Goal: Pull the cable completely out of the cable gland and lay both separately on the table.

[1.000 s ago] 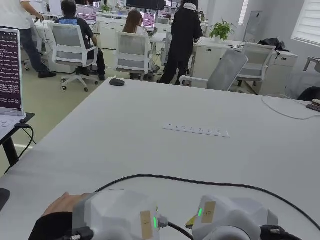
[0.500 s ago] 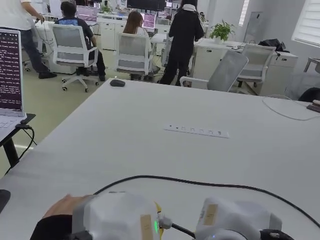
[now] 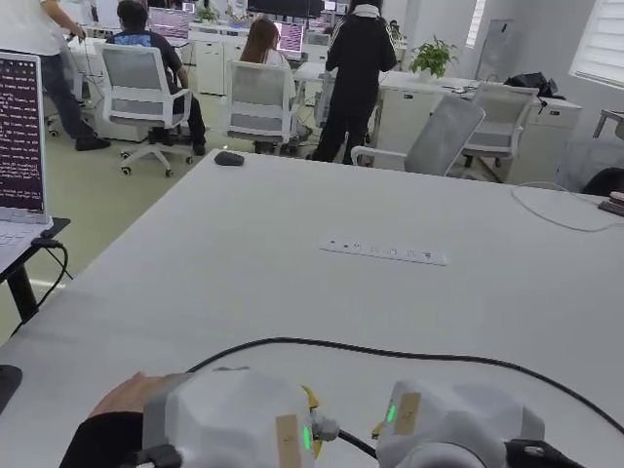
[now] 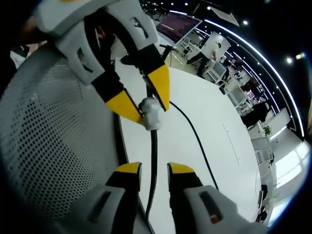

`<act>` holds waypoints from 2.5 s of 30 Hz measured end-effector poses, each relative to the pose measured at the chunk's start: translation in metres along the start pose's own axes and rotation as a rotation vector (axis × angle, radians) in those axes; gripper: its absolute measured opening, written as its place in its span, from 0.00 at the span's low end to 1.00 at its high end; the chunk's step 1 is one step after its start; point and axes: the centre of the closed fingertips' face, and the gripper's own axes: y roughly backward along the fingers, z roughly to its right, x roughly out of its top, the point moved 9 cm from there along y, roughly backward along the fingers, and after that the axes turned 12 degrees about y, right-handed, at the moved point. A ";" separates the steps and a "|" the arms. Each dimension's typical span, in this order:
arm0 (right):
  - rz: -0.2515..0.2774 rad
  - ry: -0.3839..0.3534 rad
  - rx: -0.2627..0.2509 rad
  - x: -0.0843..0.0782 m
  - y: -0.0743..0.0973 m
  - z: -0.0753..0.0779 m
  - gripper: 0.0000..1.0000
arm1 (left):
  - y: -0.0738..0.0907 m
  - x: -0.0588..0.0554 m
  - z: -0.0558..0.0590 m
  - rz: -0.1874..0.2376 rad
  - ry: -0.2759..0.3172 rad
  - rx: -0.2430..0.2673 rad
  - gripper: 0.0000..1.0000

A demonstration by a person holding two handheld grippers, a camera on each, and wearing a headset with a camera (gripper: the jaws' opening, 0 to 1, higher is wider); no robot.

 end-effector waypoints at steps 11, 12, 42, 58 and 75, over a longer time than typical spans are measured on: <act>-0.087 -0.009 -0.003 -0.010 -0.001 -0.002 0.02 | -0.002 -0.006 -0.005 -0.029 0.054 0.017 0.17; -0.091 -0.027 -0.005 -0.012 -0.001 -0.001 0.02 | -0.002 -0.007 -0.006 -0.035 0.060 0.021 0.17; -0.067 -0.166 0.057 -0.034 0.004 0.040 0.03 | 0.003 -0.015 -0.022 -0.063 0.138 0.126 0.17; -0.074 -0.537 -0.042 -0.120 -0.116 0.226 0.03 | 0.000 -0.020 -0.018 -0.096 0.182 0.084 0.17; -0.141 -0.643 -0.071 -0.163 -0.105 0.222 0.11 | -0.005 -0.020 -0.016 -0.098 0.260 0.009 0.17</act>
